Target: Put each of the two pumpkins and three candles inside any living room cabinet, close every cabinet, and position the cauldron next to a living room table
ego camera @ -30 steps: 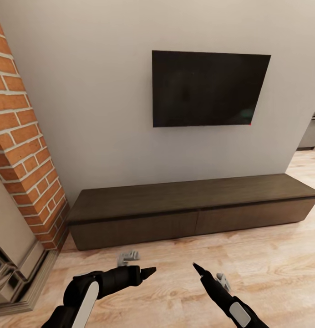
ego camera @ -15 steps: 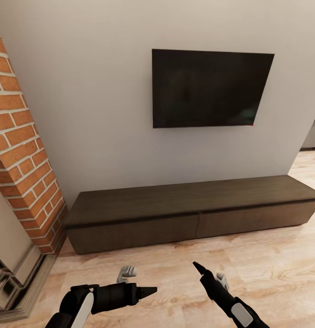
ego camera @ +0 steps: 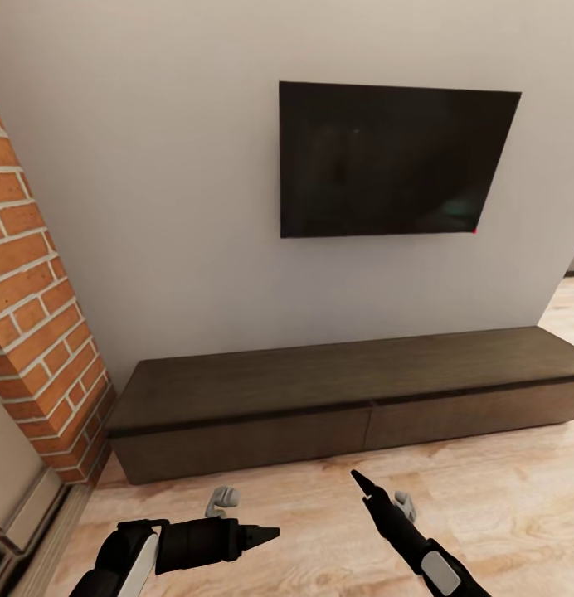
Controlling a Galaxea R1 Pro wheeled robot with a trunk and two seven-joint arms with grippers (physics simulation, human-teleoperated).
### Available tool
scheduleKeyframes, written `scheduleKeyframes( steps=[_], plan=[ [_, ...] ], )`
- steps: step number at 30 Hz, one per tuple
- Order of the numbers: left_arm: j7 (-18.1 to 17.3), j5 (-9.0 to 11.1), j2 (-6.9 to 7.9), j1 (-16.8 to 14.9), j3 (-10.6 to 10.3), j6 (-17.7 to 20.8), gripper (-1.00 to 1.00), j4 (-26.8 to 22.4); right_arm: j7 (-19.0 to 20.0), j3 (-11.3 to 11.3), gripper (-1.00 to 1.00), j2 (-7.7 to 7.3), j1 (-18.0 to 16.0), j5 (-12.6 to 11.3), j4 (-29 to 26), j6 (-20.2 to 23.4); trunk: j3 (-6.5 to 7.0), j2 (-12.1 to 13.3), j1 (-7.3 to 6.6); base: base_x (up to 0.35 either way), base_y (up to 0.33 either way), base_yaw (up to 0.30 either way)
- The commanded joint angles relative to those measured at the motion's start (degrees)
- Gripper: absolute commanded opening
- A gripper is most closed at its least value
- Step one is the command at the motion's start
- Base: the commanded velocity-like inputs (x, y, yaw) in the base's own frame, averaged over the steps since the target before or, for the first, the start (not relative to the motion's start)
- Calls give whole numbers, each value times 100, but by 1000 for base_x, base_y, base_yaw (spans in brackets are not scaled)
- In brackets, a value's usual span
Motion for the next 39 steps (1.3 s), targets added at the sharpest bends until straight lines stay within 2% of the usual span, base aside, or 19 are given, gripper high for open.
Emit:
scheduleKeyframes(
  steps=[1, 17, 32, 39],
  plan=[
    [-7, 22, 5, -3, -7, 28, 100, -1, 13, -1, 100, 2, -3, -52, 1, 33, -5, -2, 1, 100, 4, 0],
    [-57, 31, 9, -3, -4, 37, 100, -1, -8, 14, 100, 44, -3, -46, 14, -66, -5, -2, 1, -8, 1, 0],
    [-67, 32, 9, -3, 0, 32, 100, -1, -36, 119, 100, 59, -3, -47, 5, -80, 3, -2, 1, -3, 0, -4],
    [-71, 37, 9, -3, -6, 29, 100, -1, -34, 124, 100, 61, -3, -47, 5, -82, 35, -2, 1, 0, 0, 134]
  ],
)
